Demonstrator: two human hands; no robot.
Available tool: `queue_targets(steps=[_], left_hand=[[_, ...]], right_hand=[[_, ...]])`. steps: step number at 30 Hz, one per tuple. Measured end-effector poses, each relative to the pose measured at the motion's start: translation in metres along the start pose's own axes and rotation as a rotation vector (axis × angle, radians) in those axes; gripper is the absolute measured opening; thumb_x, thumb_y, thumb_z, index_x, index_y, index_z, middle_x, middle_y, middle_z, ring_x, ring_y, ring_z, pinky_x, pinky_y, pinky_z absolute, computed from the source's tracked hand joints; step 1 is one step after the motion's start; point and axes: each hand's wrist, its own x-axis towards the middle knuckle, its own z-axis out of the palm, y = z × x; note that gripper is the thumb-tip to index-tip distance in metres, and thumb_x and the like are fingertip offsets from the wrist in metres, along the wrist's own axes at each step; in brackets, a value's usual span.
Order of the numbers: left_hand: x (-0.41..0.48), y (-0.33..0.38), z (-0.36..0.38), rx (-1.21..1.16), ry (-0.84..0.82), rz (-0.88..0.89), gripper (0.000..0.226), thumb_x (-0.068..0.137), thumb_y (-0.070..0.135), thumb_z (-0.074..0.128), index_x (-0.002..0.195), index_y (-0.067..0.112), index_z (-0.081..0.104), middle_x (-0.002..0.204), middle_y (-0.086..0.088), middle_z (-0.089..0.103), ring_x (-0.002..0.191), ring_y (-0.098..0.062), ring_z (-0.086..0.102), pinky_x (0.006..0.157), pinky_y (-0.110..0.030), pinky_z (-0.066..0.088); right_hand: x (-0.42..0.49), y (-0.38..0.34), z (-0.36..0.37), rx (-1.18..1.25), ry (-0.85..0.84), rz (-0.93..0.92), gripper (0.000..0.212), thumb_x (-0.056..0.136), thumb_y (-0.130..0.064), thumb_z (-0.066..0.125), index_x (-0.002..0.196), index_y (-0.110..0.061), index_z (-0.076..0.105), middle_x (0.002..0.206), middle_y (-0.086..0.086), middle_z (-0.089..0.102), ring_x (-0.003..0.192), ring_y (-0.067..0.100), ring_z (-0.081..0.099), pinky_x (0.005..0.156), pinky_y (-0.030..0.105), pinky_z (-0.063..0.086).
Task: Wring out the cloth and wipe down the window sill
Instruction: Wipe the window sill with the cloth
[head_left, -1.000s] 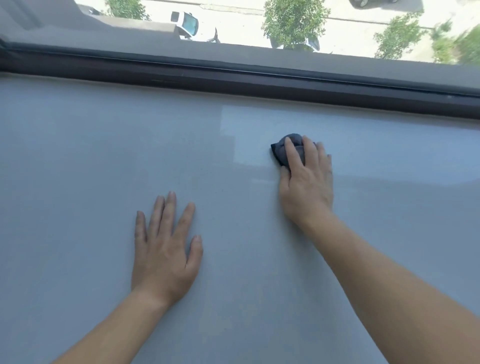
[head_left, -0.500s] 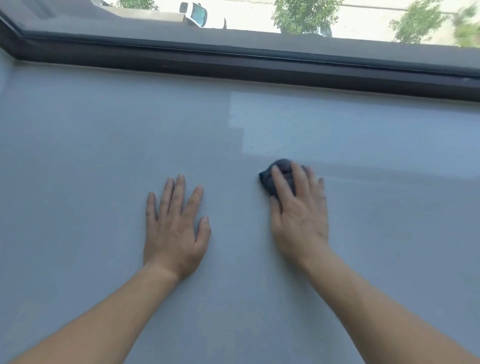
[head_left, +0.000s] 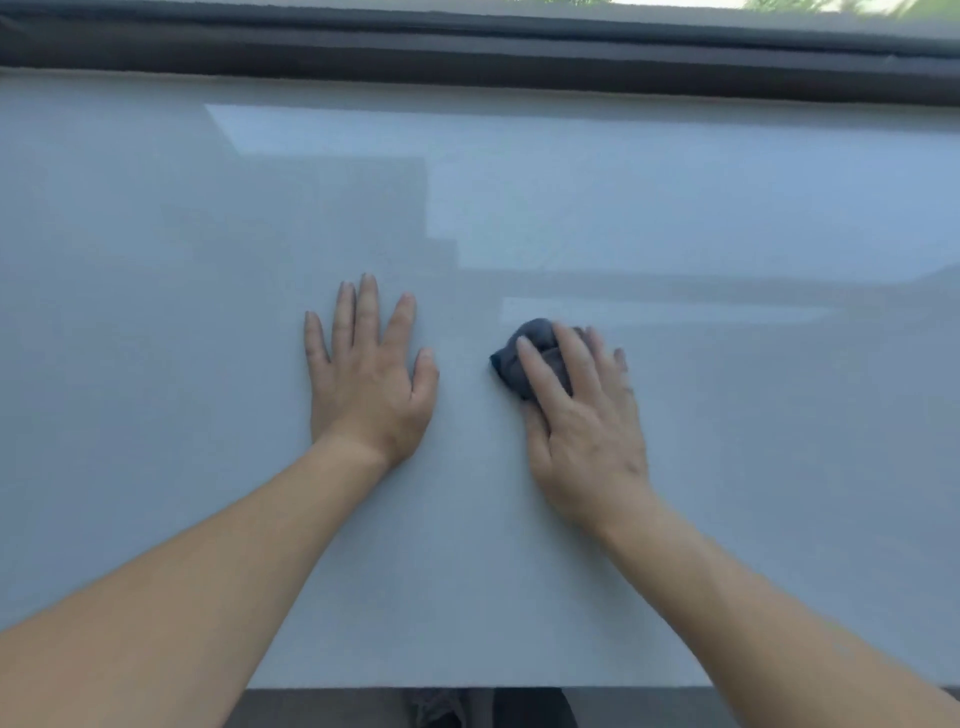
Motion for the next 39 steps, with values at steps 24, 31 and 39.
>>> queue_targets(steps=[24, 31, 39], left_hand=[[-0.067, 0.01, 0.001, -0.196, -0.023, 0.234, 0.053, 0.096, 0.035, 0.042, 0.147, 0.02, 0.04, 0.164, -0.006, 0.02, 0.153, -0.022, 0.007, 0.122, -0.047, -0.005], [-0.073, 0.035, 0.003, -0.206, -0.015, 0.234, 0.053, 0.096, 0.03, 0.048, 0.147, 0.018, 0.04, 0.163, -0.011, 0.02, 0.152, -0.025, 0.008, 0.122, -0.047, -0.004], [-0.064, 0.059, 0.006, -0.224, -0.015, 0.219, 0.055, 0.096, 0.031, 0.047, 0.148, 0.017, 0.038, 0.164, -0.011, 0.017, 0.153, -0.024, 0.006, 0.123, -0.044, -0.005]], right_hand=[[-0.104, 0.0, -0.014, -0.02, 0.033, 0.226, 0.057, 0.093, -0.028, 0.045, 0.15, -0.023, 0.04, 0.159, 0.01, 0.029, 0.148, 0.039, 0.019, 0.12, 0.057, 0.018], [-0.184, -0.017, -0.002, -0.035, -0.109, -0.204, 0.059, 0.091, -0.026, 0.05, 0.149, -0.03, 0.038, 0.159, 0.005, 0.03, 0.15, 0.035, 0.021, 0.122, 0.054, 0.016], [-0.149, 0.062, -0.04, -0.032, 0.125, 0.445, 0.057, 0.093, -0.029, 0.046, 0.148, -0.016, 0.042, 0.157, 0.015, 0.03, 0.145, 0.043, 0.023, 0.116, 0.061, 0.02]])
